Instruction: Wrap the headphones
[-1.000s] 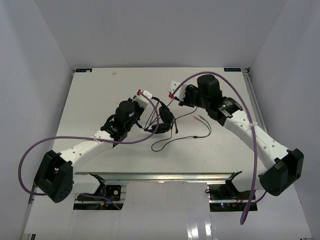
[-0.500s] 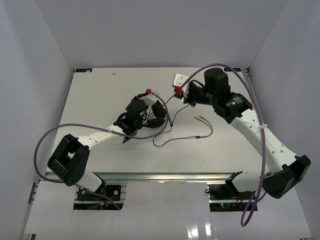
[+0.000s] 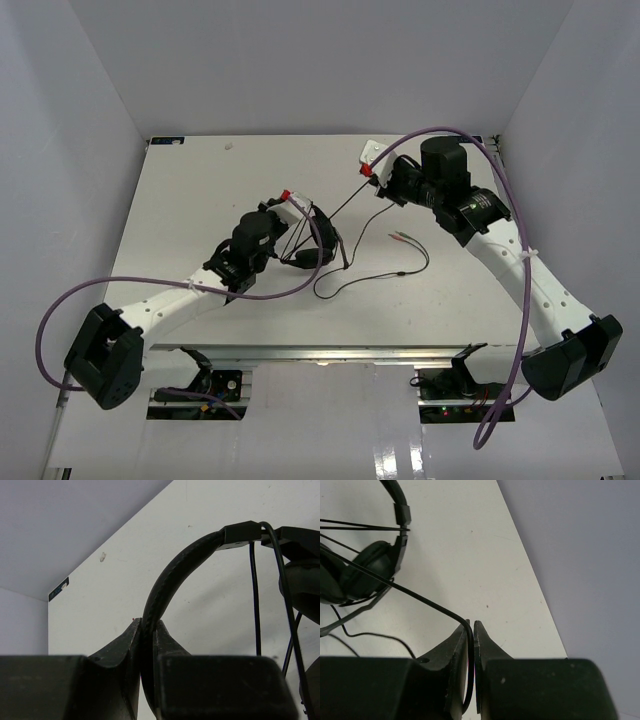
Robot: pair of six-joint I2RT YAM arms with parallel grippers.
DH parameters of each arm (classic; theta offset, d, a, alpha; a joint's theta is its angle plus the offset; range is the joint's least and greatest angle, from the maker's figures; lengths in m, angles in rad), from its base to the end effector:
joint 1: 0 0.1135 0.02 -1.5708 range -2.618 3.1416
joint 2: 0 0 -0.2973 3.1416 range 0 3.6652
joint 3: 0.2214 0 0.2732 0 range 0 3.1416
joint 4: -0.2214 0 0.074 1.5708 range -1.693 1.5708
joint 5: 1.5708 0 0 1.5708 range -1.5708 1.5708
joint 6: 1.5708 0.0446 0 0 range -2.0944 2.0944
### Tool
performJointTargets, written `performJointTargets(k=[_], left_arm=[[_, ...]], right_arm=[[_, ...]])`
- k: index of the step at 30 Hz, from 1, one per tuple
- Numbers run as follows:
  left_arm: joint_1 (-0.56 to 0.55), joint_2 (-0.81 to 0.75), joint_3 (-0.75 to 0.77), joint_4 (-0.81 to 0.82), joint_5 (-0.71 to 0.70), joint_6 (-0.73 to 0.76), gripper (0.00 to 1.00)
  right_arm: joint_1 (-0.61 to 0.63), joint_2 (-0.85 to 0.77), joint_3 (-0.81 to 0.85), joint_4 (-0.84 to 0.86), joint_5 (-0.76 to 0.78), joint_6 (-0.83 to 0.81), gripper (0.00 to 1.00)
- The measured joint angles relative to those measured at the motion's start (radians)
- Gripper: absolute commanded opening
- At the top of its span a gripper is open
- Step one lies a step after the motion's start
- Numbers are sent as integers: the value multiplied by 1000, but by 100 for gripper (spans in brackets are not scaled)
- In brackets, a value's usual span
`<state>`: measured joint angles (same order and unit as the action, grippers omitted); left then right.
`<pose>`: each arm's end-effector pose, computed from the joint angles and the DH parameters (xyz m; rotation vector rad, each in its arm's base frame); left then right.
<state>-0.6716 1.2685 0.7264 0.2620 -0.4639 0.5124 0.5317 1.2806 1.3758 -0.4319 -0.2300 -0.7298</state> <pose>0.2474 -0.1712 0.2797 0.7404 1.6758 0.3167 0.2581 0.1636 0.4446 -1.2416 1.4372 0.0848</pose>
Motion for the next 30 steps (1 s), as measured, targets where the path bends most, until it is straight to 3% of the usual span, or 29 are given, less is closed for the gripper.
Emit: performJointTargets(k=[8,19,30], left_arm=[[0,-84,-17,-28,35,22,0],[-46,-229,-27,-149,372,-59,0],[-44,-322,1,-191,419,-157,0]], right_arm=[[-17,20,0,44,-3,-6,13],[-83,152,7,122,-39,44,9],[-202,136,-124,234,-246,169,8]])
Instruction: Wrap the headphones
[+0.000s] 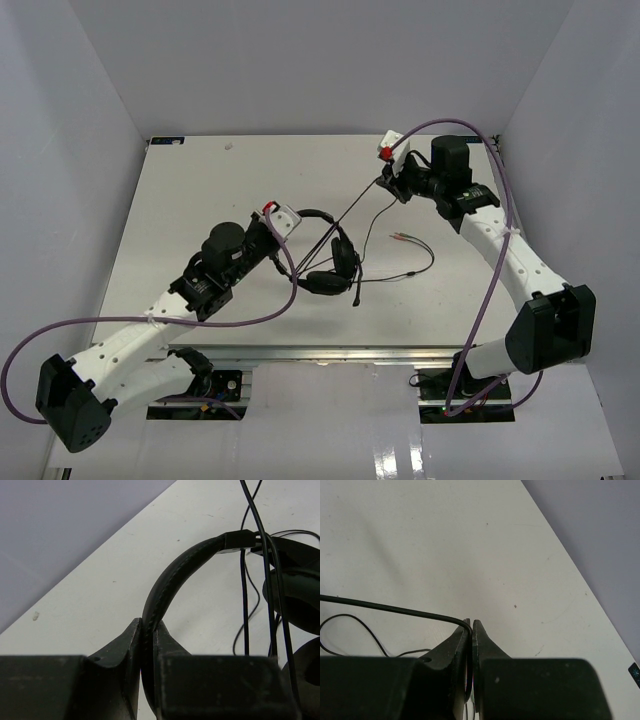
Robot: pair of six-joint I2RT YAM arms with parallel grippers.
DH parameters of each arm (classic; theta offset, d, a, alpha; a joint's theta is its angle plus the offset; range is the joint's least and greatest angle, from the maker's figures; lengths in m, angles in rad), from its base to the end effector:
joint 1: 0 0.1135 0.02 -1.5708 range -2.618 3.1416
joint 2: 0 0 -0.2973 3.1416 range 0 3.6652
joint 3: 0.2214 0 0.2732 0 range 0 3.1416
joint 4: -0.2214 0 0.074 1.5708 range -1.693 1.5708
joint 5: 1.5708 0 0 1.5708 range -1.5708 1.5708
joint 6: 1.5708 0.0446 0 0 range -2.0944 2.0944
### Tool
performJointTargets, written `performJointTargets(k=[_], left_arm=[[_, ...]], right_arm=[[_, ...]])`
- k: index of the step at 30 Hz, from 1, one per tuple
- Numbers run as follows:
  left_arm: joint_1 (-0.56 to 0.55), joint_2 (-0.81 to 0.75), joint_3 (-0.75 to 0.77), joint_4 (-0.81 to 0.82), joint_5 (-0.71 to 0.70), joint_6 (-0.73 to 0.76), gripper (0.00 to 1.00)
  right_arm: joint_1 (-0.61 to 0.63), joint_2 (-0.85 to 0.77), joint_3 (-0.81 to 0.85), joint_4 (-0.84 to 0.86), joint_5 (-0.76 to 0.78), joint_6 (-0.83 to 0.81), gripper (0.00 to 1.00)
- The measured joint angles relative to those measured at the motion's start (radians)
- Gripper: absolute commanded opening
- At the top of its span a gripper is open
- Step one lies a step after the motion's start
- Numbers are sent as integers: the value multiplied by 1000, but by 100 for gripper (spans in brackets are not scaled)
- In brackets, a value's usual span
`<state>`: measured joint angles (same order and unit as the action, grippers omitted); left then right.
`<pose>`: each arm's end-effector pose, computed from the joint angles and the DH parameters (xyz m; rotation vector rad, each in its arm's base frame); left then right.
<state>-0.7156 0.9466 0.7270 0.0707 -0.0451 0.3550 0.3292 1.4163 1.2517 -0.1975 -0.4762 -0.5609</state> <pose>0.1799 -0.1538 0.3376 0.8509 1.5004 -0.2281 0.3277 0.1336 0.3825 -1.0915 1.5581 0.3026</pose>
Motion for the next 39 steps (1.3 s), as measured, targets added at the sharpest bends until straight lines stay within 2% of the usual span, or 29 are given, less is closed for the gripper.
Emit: performJointTargets(k=[4,10,15,20,25,28,32,35,39], left_arm=[[0,11,52,-14,73,-78,0],[2,119,270,35,189,-295,0],[3,189,365,140,195,-485,0],[-3,274,490,305,153,-670,0],[-3,339,577,368,61,-756,0],[-3,355,602,372,1,-769,0],[-3,355,620,370,-83,-769,0],[-3,355,639,365,-153,-764,0],[-3,361,699,320,-290,-720,0]], right_arm=[[-27,-5,-42,77,-101,39,9],[-43,60,-115,295,-377,208,13],[-41,119,-217,632,-527,521,23],[25,209,-303,981,-569,880,32],[138,212,-347,1142,-582,1019,33],[165,199,-381,1198,-583,1049,32],[175,193,-425,1217,-582,1049,23],[197,193,-448,1208,-580,1028,9],[260,182,-470,1158,-581,973,8]])
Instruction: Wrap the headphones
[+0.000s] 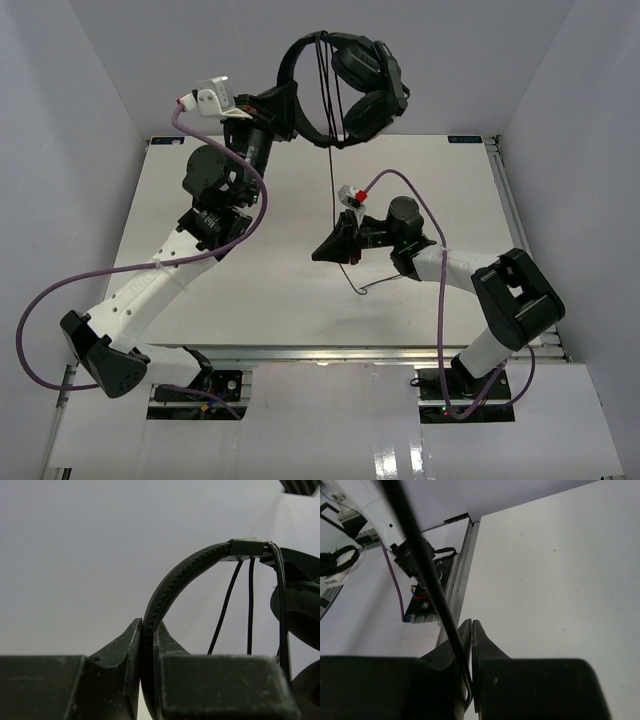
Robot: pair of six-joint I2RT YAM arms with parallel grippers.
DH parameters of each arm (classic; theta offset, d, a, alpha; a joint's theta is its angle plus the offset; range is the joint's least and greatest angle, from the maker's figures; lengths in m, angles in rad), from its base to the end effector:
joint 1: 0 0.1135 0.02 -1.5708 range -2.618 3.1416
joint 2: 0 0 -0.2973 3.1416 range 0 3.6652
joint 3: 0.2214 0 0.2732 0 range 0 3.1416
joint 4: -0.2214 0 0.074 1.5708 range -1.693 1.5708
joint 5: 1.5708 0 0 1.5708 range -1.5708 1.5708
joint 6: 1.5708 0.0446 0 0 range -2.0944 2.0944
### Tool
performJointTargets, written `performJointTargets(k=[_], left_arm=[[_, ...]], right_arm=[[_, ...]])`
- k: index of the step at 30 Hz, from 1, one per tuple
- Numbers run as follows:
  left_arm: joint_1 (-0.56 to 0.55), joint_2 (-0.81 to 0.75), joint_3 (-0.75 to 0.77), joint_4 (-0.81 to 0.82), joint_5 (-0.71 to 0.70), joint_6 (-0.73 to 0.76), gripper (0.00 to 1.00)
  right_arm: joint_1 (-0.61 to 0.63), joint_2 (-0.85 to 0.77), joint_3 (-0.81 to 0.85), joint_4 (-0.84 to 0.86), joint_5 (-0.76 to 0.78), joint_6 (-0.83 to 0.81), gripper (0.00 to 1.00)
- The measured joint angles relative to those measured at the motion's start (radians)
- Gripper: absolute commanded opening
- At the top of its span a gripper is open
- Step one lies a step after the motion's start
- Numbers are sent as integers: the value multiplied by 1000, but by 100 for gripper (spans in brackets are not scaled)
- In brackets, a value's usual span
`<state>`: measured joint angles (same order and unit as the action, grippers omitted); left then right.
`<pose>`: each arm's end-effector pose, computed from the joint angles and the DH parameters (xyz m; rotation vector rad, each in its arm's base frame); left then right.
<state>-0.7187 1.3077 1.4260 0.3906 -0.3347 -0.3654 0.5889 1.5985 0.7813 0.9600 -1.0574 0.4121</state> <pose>0.2367 -0.1876 0.5482 -0.1163 1.1200 -0.7942 0.2689 0.2263 0.2710 -1.0798 1.3311 1.5154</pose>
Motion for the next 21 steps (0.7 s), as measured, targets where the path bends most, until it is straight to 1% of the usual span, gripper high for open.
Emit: performJointTargets(k=[3,5,7,9,11,13,15,17,19,21], left_arm=[[6,18,49,-8,-154,82,0],[37,29,54,6,-229,139,0],[106,47,54,-4,-272,173,0],[188,65,29,-20,-290,193,0],[261,81,-27,-25,-310,221,0],[310,104,-84,-39,-325,245,0],[341,141,-130,-56,-330,261,0],[351,188,-156,-77,-330,280,0],[352,227,-173,-92,-317,312,0],[350,261,-192,-105,-292,347,0]], right_arm=[[31,-45,-12,-76,-1,-69,8],[33,-103,-12,-170,6,-151,8],[33,-170,-7,-290,24,-239,8],[33,-224,14,-429,50,-354,8],[34,-259,57,-576,82,-456,8],[38,-278,113,-713,120,-550,8],[48,-287,174,-836,158,-641,8],[80,-289,246,-965,216,-737,8],[119,-288,333,-1103,302,-835,8],[145,-286,425,-1198,392,-912,8]])
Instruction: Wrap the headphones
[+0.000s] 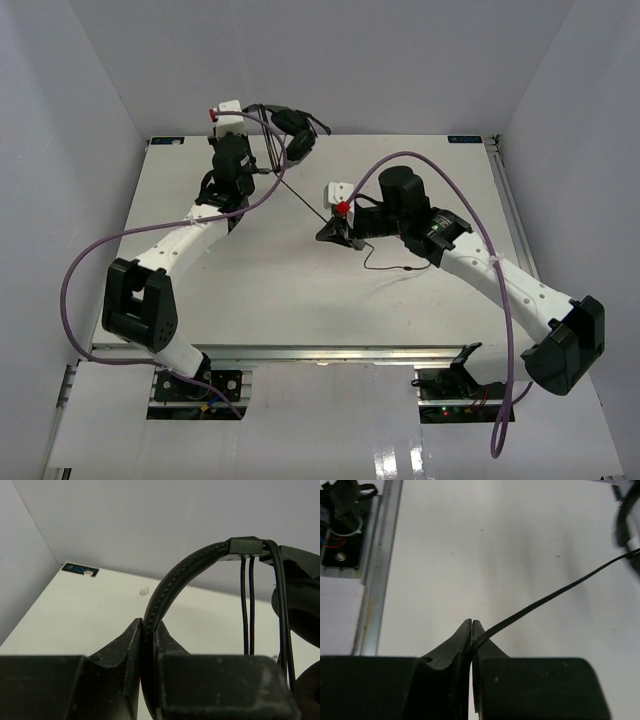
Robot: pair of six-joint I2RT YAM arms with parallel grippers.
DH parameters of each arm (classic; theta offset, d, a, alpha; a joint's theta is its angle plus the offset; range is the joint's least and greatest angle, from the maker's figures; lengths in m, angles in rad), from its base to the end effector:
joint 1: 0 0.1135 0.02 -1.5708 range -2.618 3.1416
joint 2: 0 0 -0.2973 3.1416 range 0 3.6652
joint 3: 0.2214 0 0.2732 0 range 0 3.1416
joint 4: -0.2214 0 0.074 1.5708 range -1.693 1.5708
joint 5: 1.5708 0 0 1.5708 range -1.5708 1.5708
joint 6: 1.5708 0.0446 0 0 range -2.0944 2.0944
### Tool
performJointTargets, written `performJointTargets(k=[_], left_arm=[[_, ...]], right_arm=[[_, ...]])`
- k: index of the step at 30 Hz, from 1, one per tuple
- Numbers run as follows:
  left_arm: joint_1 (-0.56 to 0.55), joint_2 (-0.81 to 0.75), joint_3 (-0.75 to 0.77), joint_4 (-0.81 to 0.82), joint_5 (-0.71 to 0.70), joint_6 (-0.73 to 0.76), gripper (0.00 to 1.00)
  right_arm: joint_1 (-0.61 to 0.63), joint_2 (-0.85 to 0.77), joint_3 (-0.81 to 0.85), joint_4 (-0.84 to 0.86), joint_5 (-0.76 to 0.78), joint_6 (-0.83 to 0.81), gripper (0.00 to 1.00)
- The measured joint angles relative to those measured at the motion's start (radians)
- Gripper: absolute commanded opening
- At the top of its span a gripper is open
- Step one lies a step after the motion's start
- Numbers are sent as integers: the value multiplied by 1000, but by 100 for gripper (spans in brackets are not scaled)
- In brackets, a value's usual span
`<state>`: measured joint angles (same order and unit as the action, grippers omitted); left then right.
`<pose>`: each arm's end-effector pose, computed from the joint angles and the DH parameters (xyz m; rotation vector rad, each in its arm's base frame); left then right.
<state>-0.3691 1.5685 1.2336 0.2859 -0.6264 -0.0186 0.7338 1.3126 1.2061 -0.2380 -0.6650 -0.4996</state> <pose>0.3832 -0.1202 0.3745 -0.1994 1.6020 0.2073 0.2179 0.2335 0.3954 -1.4461 1.2575 0.7917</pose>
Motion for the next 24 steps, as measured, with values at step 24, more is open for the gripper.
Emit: performJointTargets(k=[24], left_arm=[[-10,-505,-450,-26,1281,63,0]], right_arm=[[-287,104,90,-16,257,-180,8]])
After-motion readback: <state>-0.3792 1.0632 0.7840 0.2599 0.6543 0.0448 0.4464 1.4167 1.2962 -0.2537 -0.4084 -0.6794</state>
